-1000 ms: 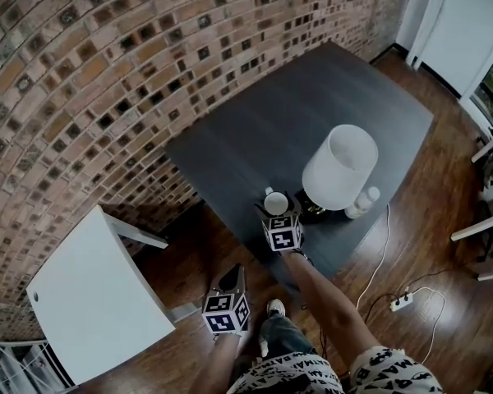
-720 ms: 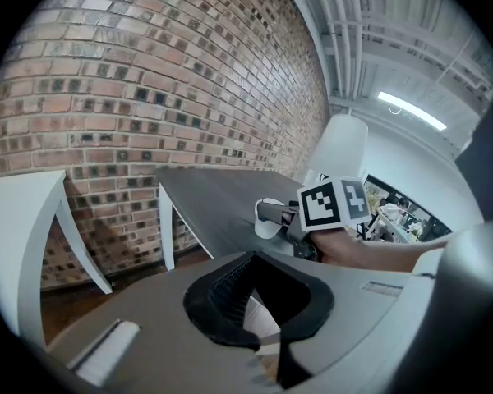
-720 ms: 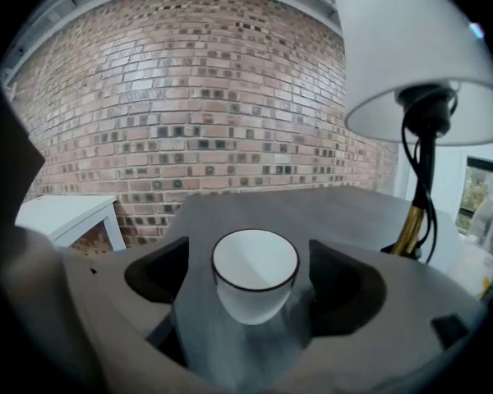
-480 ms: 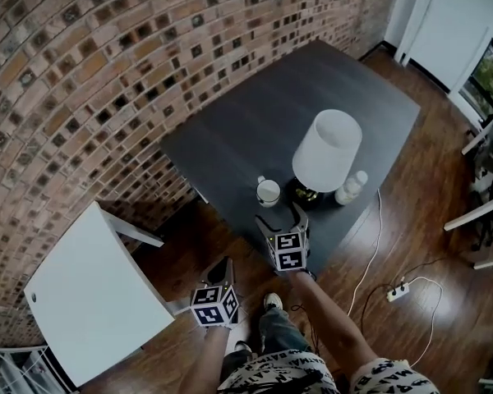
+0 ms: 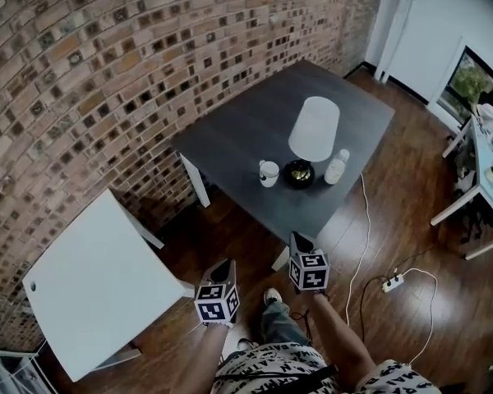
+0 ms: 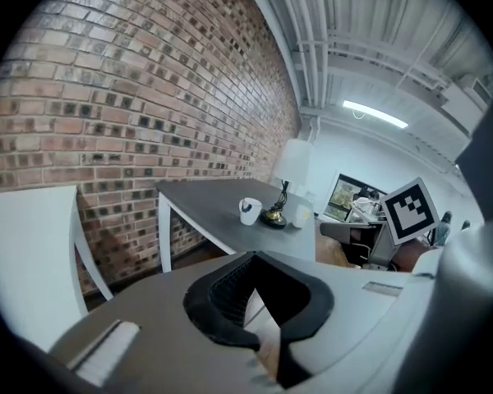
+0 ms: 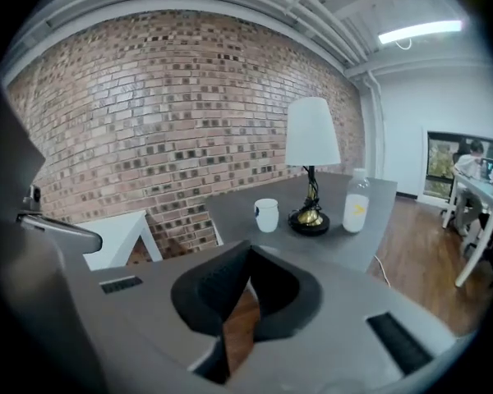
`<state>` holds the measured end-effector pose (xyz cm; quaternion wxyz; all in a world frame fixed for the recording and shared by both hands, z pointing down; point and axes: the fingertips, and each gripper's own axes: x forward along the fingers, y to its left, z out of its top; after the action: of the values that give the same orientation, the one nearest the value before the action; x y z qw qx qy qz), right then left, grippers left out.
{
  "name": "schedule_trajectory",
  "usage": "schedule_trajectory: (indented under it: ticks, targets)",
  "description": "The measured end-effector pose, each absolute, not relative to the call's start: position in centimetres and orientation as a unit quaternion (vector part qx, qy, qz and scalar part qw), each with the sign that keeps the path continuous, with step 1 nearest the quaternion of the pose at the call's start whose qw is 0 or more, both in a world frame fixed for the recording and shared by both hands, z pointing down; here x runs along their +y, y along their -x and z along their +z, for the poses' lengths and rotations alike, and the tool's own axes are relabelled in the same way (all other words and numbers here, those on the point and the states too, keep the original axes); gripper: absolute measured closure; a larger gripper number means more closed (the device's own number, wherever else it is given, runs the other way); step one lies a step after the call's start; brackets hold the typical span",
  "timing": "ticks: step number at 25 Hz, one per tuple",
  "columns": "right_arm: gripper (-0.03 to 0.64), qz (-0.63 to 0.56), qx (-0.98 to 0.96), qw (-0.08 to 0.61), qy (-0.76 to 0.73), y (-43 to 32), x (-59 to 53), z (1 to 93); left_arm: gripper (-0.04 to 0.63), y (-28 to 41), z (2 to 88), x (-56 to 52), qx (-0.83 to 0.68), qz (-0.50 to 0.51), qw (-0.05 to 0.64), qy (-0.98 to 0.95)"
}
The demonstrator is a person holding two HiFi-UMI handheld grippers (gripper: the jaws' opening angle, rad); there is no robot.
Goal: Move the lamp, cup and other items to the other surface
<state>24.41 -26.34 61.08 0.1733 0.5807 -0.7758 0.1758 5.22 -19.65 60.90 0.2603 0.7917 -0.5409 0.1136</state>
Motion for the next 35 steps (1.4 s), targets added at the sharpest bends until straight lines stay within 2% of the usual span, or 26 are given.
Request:
schedule_trajectory:
  ticks: [7, 12, 35]
  targets:
    - [0.617, 0.223, -0.787, 0.157, -0.554, -20.9, -15.6, 59.5, 0.595, -2.5, 60.3, -12.0, -0.53, 0.093, 0.264, -0.8]
    - [0.617, 0.194, -0.804, 0.185, -0.531, -18.0, -10.8, 57.7, 0.595, -1.6, 59.5, -8.7, -0.529, 0.078, 0.272, -0.8]
    - [0.615, 0.18, -0.84, 0.218, -0.463, -16.6, -6.5, 58.1, 0.595, -2.5, 57.8, -5.7, -0.553, 0.045, 0.279, -0.784]
